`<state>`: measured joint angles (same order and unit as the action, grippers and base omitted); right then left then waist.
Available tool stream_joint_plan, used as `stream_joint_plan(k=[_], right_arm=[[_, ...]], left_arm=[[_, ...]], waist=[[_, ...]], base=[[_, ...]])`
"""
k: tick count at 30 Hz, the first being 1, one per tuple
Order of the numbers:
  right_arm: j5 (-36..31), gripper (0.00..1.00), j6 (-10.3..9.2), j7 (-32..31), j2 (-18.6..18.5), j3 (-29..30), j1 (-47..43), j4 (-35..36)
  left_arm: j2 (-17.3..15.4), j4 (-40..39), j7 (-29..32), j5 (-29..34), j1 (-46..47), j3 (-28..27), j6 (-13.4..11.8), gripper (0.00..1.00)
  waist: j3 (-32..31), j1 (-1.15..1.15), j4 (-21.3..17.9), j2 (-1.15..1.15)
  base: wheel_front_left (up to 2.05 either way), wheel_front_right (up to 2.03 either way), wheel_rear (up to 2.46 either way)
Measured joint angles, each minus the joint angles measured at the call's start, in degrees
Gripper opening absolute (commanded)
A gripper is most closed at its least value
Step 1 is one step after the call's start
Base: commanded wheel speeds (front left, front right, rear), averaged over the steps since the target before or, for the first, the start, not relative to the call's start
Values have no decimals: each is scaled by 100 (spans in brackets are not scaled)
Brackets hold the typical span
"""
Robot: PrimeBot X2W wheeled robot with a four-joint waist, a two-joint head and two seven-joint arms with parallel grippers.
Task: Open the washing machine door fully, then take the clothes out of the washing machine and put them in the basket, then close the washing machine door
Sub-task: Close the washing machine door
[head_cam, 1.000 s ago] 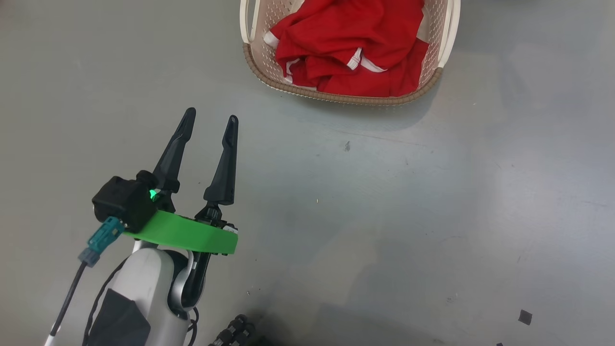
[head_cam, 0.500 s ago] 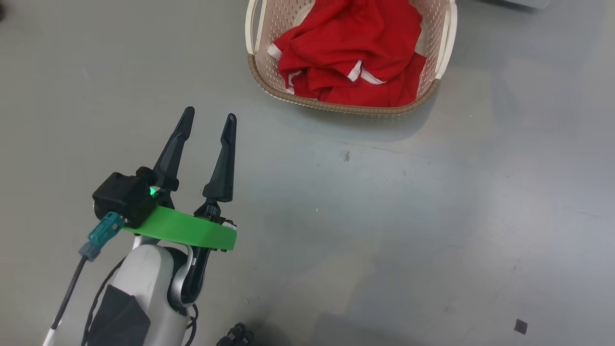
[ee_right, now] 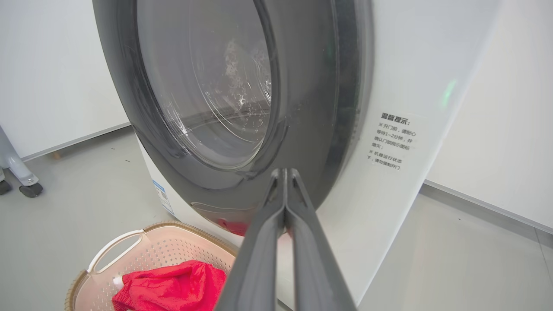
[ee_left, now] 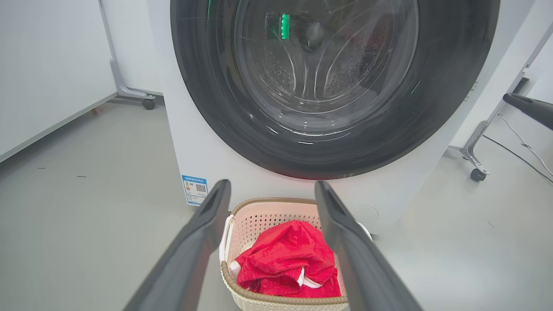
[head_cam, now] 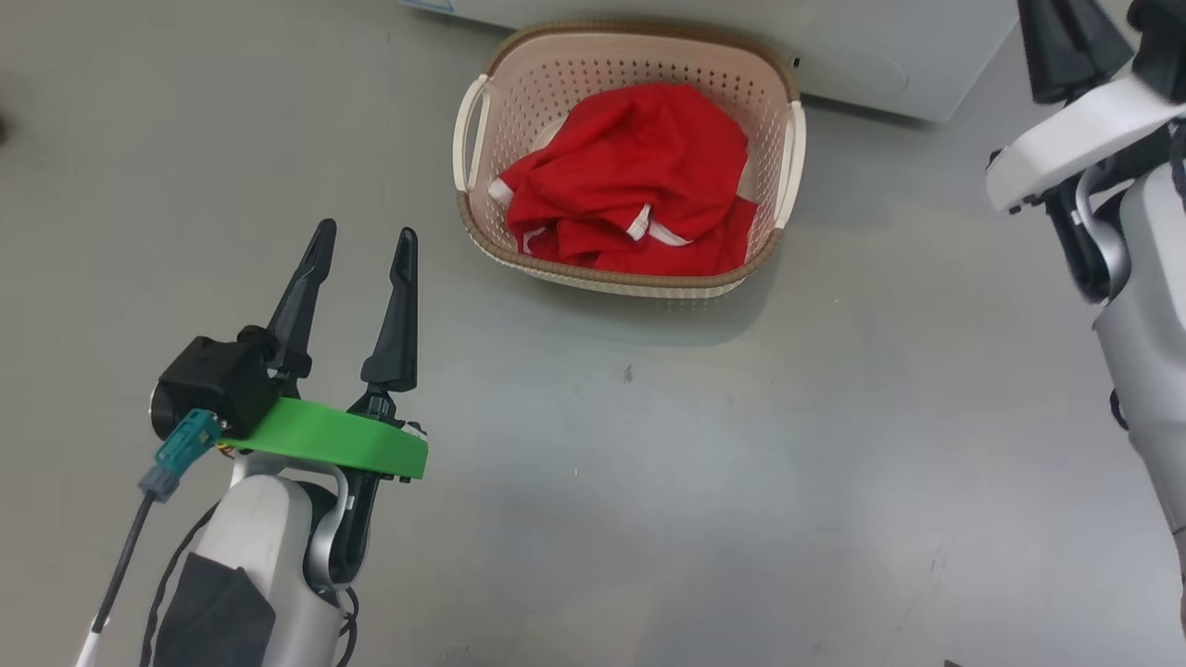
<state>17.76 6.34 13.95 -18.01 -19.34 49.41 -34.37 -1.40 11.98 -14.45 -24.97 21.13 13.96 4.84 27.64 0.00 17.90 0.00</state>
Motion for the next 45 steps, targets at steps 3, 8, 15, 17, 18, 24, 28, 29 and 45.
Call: stream_joint_plan(k=[3, 8, 15, 17, 18, 24, 28, 29, 45], right_arm=[[83, 0, -27, 3, 91, 60, -292, -32], [230, 0, -101, 8, 268, 149, -781, -56], [548, 0, -258, 18, 668, 483, -1490, 116], [711, 0, -298, 51, 813, 598, -1660, 269], [710, 0, -298, 51, 854, 600, -1739, 321], [720, 0, -354, 51, 965, 703, -2347, 565], [716, 0, -375, 51, 1077, 700, -2688, 714], [715, 0, -407, 51, 1083, 708, -2784, 755], [454, 100, -538, 51, 1101, 845, -3779, 1410]], left_arm=[[-1, 29, 0, 129, -9, -78, 0, 100], [0, 105, 0, 245, -169, -172, 0, 100], [-5, 121, 0, 383, -432, -417, -52, 100], [-8, 133, 0, 390, -576, -470, -58, 100], [-9, 151, 0, 397, -644, -475, -58, 100], [-13, 198, 0, 453, -926, -532, -57, 100], [-22, 188, 0, 464, -1079, -592, -57, 100], [-24, 188, 0, 479, -1108, -584, -56, 100], [-37, 145, 0, 345, -1517, -517, -54, 100]], waist=[[-220, 0, -113, 0], [-598, 0, -323, 0], [-1152, 0, -624, 0], [-1311, 0, -710, 0], [-1387, 0, -753, 0], [-1806, 0, -1018, 0], [-2035, 0, -1196, 0], [-2087, 0, -1237, 0], [-2544, 0, -1522, 0]], base=[[0, 0, 0], [0, 0, 0], [0, 0, 0], [0, 0, 0], [0, 0, 0], [0, 0, 0], [0, 0, 0], [0, 0, 0], [0, 0, 0]])
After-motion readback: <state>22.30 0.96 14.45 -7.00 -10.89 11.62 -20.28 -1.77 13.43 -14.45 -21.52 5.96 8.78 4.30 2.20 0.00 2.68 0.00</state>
